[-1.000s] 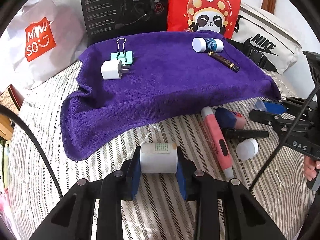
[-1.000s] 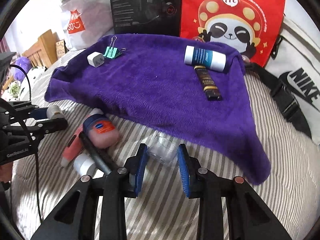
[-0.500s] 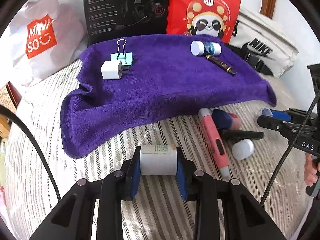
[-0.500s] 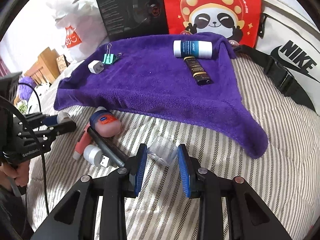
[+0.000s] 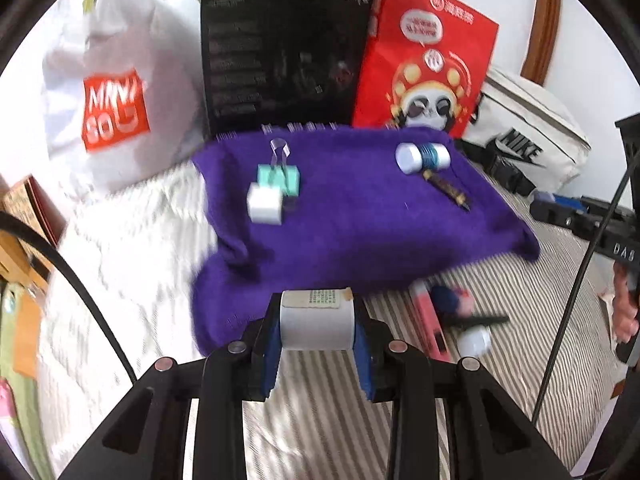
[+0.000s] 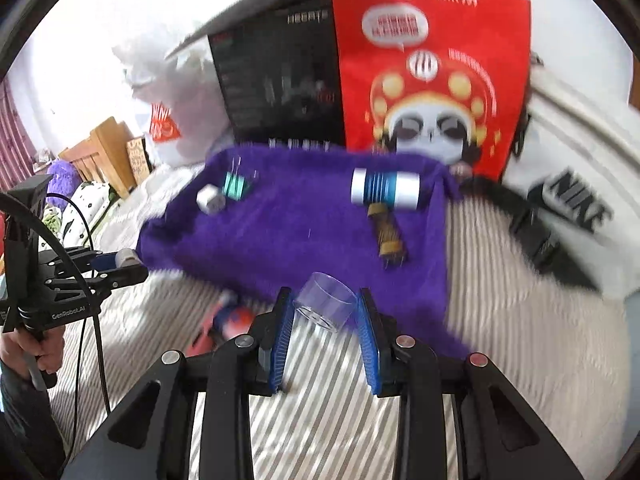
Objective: Organize rigid objects
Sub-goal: 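Grasp the clear plastic cup with the right gripper while the left holds the roll, then lower the white roll beside the charger and open the left gripper while the right carries the cup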
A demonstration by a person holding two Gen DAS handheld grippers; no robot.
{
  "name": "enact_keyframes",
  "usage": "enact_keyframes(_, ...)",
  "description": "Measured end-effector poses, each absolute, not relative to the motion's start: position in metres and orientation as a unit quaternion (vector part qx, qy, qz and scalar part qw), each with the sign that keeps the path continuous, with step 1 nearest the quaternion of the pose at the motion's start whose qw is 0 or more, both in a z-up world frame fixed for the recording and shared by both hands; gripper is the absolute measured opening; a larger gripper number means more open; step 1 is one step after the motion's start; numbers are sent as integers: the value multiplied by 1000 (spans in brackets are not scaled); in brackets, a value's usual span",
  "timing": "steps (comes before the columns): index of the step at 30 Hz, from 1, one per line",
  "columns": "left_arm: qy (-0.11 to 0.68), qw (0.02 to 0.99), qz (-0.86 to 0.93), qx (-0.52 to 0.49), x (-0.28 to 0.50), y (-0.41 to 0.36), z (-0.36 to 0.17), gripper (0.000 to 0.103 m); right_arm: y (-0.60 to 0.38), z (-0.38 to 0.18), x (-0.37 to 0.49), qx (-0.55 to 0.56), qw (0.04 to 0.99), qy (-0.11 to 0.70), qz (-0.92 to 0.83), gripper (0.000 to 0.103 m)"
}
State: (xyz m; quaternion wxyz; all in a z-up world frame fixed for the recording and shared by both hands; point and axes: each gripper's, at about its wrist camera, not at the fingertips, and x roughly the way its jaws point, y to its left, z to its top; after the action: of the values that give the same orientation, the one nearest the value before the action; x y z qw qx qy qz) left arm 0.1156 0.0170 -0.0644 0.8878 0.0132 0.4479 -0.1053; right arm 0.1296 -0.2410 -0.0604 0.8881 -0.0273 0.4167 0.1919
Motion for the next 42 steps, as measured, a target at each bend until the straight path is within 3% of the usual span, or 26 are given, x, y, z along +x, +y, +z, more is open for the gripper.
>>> enact_keyframes(11,442,891,-106,19,200,23,-35,30,-230,-36,218,-19,891,404,205,31)
enact_keyframes(20,472,873,-113,51,229,12,-65,30,-221,-63,237,-51,876,426,220,31)
enact_keyframes(42,521,838,-133,88,228,2,-102,30,-214,-112,252,-71,839,487,234,31)
